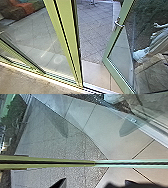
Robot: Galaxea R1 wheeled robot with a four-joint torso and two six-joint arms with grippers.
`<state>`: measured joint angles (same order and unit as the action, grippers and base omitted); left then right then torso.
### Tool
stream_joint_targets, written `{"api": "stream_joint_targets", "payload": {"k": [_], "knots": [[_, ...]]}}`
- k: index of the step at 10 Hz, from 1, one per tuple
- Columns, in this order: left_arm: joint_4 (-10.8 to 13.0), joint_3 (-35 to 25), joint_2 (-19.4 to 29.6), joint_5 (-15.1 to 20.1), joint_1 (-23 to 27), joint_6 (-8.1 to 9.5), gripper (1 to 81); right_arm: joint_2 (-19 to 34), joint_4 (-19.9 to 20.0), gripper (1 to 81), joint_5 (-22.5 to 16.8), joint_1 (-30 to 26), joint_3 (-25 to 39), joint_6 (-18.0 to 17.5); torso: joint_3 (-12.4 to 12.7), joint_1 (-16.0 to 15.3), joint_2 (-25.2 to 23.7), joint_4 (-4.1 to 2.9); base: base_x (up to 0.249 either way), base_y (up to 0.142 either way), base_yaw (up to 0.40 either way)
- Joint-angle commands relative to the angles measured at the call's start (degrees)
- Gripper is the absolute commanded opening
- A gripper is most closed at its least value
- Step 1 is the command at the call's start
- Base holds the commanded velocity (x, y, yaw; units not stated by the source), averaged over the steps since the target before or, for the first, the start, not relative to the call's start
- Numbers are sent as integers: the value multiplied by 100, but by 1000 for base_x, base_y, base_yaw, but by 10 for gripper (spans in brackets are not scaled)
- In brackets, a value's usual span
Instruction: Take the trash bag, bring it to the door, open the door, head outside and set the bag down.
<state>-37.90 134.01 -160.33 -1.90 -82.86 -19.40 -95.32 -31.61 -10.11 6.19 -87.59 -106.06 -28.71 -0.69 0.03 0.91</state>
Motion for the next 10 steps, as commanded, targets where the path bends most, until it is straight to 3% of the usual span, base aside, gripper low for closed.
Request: {"api": "stream_joint_targets", "payload": {"k": [1, 6, 10], "knots": [[2, -94, 53, 577, -148, -12, 10, 467, 129, 811, -255, -561, -310, -205, 0, 0, -3, 0, 0, 0, 0], [2, -94, 62, 568, -148, -12, 10, 335, 120, 811, -264, -552, -258, -205, 0, 0, -3, 0, 0, 0, 0], [2, -94, 53, 569, -148, -12, 10, -453, 15, 811, -447, -483, 154, -161, 0, 0, -3, 2, 0, 0, 0]]}}
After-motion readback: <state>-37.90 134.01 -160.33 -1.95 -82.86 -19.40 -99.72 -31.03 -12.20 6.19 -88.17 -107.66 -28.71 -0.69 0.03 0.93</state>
